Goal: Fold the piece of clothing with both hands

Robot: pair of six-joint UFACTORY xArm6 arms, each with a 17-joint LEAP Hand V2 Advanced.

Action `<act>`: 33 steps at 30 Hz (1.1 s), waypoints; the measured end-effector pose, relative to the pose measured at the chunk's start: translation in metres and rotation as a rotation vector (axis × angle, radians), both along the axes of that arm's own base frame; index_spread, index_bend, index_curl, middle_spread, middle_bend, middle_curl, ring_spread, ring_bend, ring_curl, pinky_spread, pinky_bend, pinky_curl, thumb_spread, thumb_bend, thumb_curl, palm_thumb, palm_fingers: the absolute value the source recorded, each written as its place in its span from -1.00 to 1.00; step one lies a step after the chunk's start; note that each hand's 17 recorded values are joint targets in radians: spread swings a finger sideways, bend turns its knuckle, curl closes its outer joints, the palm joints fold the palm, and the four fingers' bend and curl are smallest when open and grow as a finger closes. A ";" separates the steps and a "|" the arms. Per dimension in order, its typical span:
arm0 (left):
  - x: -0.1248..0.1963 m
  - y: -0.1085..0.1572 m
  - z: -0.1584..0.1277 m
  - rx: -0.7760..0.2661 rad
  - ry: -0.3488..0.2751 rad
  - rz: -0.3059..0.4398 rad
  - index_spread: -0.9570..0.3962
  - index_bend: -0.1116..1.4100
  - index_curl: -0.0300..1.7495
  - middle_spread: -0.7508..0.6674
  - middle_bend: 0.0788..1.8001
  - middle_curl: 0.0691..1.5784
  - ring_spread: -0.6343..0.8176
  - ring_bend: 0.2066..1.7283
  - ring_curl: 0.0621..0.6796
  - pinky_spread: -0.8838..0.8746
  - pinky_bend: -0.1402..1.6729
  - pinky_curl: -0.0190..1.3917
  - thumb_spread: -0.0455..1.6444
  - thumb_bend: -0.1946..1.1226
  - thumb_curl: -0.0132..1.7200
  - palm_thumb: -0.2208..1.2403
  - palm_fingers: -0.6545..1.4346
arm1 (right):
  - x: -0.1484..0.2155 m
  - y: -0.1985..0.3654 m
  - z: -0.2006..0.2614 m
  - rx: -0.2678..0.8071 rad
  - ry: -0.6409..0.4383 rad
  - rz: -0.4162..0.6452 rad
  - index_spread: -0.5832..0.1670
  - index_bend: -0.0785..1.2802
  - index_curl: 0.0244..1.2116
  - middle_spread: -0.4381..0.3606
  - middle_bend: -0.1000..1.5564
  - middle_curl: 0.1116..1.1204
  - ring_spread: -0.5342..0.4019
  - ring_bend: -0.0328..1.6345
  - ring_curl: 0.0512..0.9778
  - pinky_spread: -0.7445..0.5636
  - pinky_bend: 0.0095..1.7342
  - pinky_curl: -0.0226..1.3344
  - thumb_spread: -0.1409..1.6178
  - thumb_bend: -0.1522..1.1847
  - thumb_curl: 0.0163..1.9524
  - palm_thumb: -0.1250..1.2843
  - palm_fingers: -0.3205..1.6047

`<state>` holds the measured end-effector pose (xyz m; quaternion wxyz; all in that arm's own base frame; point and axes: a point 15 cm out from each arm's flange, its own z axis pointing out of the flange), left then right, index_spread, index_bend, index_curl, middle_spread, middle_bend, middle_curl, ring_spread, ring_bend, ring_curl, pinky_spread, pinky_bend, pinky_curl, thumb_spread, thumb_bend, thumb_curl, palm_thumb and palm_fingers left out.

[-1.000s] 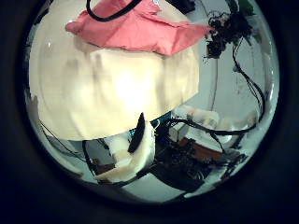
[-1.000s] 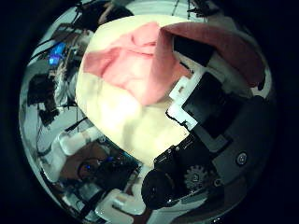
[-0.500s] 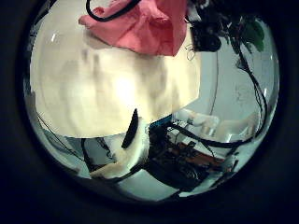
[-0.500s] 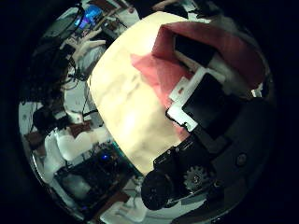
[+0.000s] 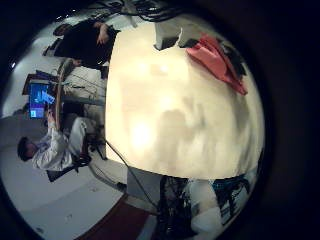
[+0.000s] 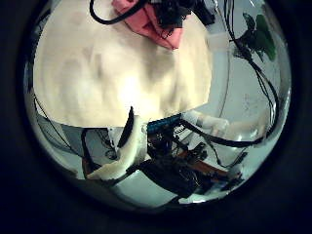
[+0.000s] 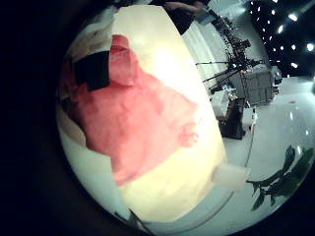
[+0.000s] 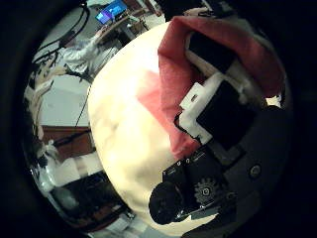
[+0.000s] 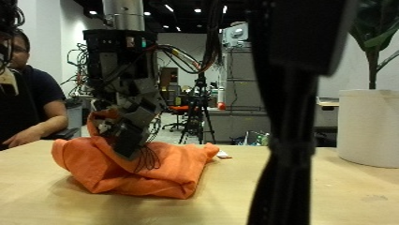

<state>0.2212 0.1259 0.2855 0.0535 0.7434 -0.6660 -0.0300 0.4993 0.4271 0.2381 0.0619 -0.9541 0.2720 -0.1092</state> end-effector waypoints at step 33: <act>-0.016 -0.029 0.011 -0.039 0.008 0.001 0.63 -0.64 -0.63 0.56 -0.86 -0.66 0.67 -0.70 -0.50 0.58 -0.54 -0.52 0.48 -0.73 -0.65 -0.09 -0.33 | -0.040 -0.125 0.187 0.161 0.079 -0.033 -0.48 -0.56 -0.31 0.17 -0.49 -0.42 0.50 -0.31 -0.40 0.77 -0.30 -0.22 0.43 -0.80 -0.60 0.00 -0.66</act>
